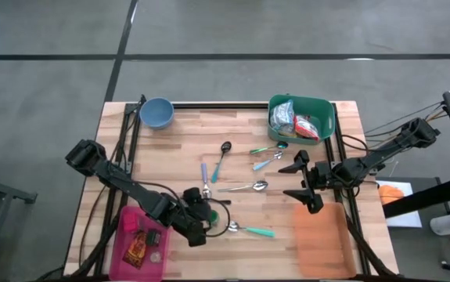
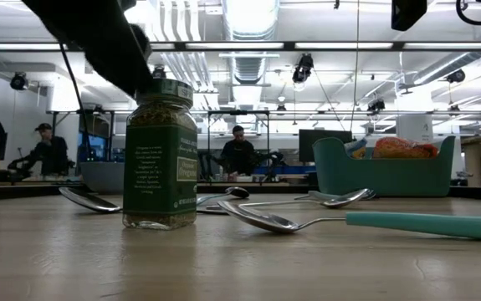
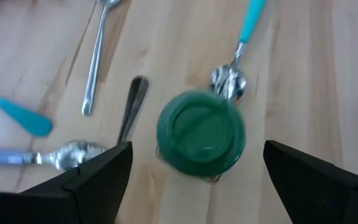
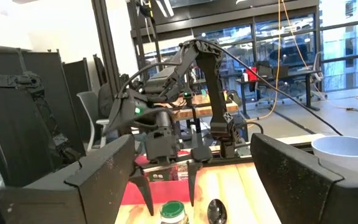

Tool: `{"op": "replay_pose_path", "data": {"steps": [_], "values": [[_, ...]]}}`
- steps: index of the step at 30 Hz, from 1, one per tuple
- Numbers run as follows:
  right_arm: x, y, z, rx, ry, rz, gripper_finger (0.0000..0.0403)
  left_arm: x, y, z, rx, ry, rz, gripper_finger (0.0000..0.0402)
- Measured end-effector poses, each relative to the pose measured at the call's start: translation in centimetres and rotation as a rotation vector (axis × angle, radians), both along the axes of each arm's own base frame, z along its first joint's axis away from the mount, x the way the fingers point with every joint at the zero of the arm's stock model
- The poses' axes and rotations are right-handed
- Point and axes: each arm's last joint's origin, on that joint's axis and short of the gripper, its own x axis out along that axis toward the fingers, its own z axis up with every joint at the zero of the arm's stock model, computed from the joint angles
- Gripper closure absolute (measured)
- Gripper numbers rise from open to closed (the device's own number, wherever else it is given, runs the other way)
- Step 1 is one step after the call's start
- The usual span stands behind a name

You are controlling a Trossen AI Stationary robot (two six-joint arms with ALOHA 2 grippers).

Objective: Pick & Place Food Item
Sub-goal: Put the green seasoning bottle into the pink bin

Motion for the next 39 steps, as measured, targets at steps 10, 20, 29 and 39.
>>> {"op": "replay_pose_path", "data": {"steps": [10,20,29,39], "values": [[0.0,0.0,0.0,0.000,0.000,0.000,0.0081,0.5,0.0,0.2,0.061,-0.028,-0.108,0.0036],[0.0,0.0,0.0,0.000,0.000,0.000,0.0081,0.2,0.6,-1.8,0.041,-0.066,-0.118,0.0036],[0.0,0.0,0.0,-0.001,0.000,0.000,0.0081,0.2,0.8,-2.6,0.044,-0.108,-0.141,0.0053],[0.0,0.0,0.0,-0.001,0.000,0.000,0.0081,0.2,0.8,-2.7,0.042,-0.117,-0.142,0.0159]]}}
